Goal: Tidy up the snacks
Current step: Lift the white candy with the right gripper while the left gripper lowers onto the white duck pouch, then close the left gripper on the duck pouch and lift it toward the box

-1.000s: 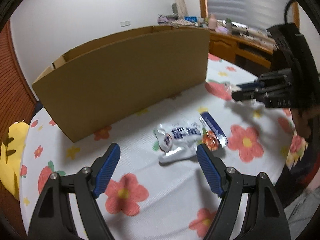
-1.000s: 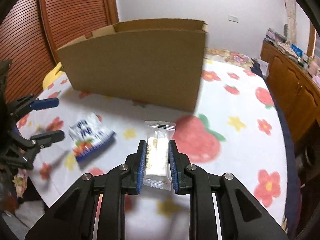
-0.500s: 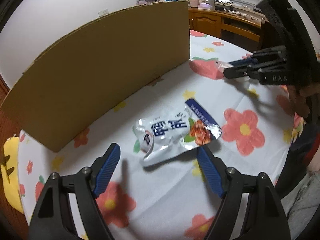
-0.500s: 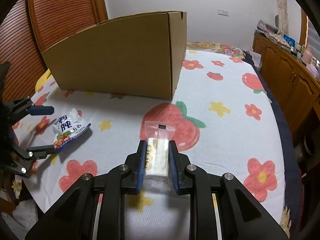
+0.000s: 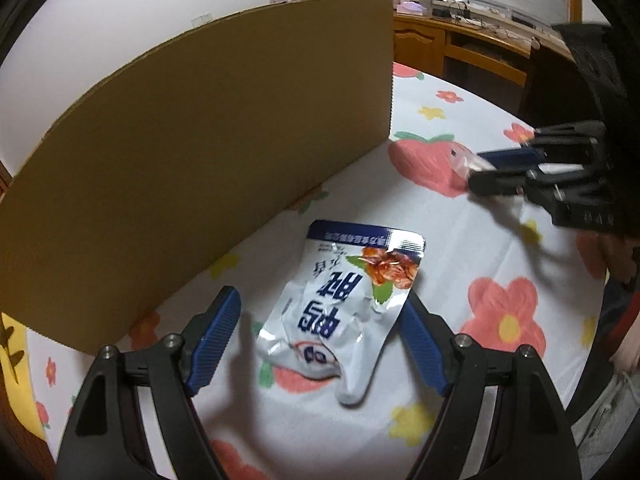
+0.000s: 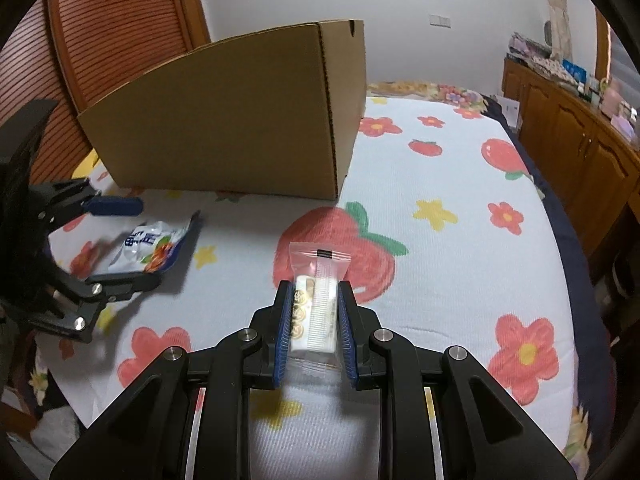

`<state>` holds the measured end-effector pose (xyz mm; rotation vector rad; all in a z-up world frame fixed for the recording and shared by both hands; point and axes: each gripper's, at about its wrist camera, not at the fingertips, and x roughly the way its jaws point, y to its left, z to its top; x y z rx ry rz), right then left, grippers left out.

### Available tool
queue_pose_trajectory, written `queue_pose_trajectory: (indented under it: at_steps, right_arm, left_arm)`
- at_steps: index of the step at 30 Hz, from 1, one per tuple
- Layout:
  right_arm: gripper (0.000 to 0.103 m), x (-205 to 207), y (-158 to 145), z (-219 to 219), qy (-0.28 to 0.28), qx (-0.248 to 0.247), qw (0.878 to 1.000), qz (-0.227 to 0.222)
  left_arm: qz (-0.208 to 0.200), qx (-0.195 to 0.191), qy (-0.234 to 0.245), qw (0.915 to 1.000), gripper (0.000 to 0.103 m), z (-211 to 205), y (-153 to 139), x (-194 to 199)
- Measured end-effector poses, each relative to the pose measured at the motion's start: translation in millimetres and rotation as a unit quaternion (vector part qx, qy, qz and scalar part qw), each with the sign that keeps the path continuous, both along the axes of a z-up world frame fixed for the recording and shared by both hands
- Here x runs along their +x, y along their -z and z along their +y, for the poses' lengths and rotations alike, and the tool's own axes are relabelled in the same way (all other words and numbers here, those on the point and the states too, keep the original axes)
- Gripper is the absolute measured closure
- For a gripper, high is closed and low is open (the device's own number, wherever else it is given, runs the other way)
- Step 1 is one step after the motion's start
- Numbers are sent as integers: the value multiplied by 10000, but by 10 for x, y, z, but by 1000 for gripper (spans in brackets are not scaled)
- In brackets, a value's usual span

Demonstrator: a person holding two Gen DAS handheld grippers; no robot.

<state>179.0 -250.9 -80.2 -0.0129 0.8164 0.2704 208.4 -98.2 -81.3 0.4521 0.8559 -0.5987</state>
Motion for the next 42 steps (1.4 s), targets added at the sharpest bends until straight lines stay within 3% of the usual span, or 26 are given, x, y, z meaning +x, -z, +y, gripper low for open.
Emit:
queue_pose_trajectory:
  at_steps: [4,6,8,14,33,42]
  right_arm:
    - [83,-23,-2,30,-9,-87,9999,-61]
    - [83,-29,-1,35,-34,-77,9999,-69]
    - [83,-24,7,25,-72,-31,10000,-52]
    - [83,-7,15,-2,-60,40,10000,-18]
    - [83,-19,11,18,-29,-23,10000,-68]
    - [83,-49,-7,15,43,-26,9999,-107]
  left_arm:
    - [233,-264,-53,9994,26,53,18,56]
    - [477,-475,-77,9977,41,110,4,78]
    - [490,-375,-64,9981,45,125,-11,62]
    - [428,-352,-48,9985,46,163,-24,-55]
    - [-188,-1179,-566,9912,46,525,-376,-297]
    - [-488,-1363,-742,9867,46,636,-531,-315]
